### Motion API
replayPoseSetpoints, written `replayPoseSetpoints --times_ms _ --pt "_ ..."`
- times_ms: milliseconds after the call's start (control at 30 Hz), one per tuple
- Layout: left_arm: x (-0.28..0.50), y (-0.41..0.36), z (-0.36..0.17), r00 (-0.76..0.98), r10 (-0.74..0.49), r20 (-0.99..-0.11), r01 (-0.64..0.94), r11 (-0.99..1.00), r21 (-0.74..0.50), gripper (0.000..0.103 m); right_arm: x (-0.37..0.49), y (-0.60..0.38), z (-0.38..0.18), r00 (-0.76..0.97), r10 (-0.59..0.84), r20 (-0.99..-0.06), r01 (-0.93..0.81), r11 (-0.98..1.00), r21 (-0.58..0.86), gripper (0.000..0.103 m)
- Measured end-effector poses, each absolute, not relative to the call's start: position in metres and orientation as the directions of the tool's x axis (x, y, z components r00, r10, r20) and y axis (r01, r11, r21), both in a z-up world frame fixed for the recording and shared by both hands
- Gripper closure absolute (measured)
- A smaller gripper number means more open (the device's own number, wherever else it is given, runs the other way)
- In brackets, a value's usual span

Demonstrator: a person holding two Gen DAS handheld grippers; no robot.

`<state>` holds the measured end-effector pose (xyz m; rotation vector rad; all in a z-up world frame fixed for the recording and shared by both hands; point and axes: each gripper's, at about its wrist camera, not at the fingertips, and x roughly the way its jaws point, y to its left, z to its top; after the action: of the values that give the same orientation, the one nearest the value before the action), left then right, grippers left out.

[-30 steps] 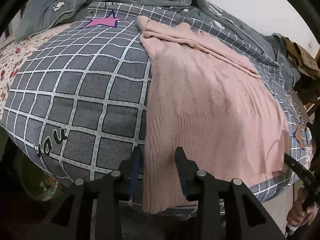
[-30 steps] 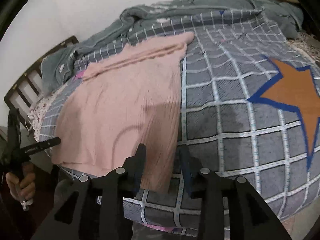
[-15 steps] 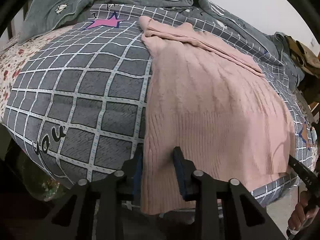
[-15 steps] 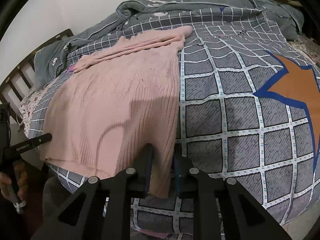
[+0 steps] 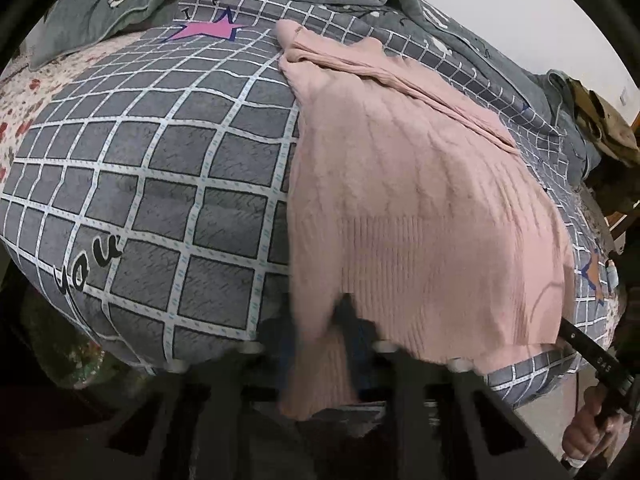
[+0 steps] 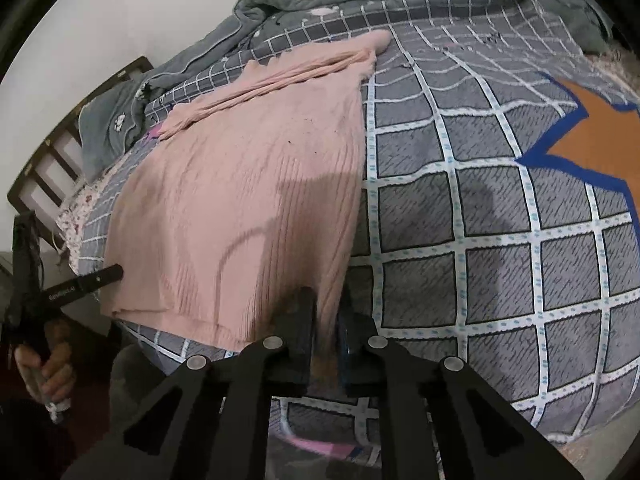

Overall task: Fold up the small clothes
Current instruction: 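Grasp the pink sweater hem with both tools side by side, then lift the hem with both tools and fold it toward the collar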

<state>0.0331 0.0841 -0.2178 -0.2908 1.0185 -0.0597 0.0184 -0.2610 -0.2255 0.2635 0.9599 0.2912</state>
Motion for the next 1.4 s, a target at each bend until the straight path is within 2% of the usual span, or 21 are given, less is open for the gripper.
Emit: replayPoseSetpoints --times_ms 67,200,433,667,1067,1400 --pt "0.031 0.086 -0.212 0.541 -0.189 -0.820 -0.085 0.957 -0.277 0.093 0.017 -0.261 -0.224 0.555 0.354 -0.752 -0.125 0.930 0.345 0.098" --pt "0.025 0.095 -0.191 0.577 -0.246 -0.779 -0.095 0.927 -0.363 0.095 0.008 -0.261 -0.212 0.584 0.370 -0.722 -0.141 0.923 0.358 0.098" --pt "0.018 0.087 -0.154 0.640 -0.219 -0.736 -0.057 0.942 -0.331 0.095 0.000 -0.275 -0.184 0.631 0.422 -0.651 -0.159 0.892 0.424 0.098" --pt "0.017 0.084 -0.146 0.651 -0.232 -0.723 -0.053 0.936 -0.348 0.095 -0.003 -0.272 -0.161 0.657 0.423 -0.624 -0.194 0.894 0.403 0.098" --pt "0.017 0.088 -0.139 0.665 -0.242 -0.707 -0.057 0.927 -0.370 0.095 -0.003 -0.273 -0.154 0.664 0.433 -0.609 -0.198 0.888 0.416 0.098" --pt "0.022 0.105 -0.120 0.699 -0.280 -0.658 -0.066 0.891 -0.449 0.096 0.002 -0.273 -0.123 0.712 0.447 -0.541 -0.209 0.871 0.444 0.099"
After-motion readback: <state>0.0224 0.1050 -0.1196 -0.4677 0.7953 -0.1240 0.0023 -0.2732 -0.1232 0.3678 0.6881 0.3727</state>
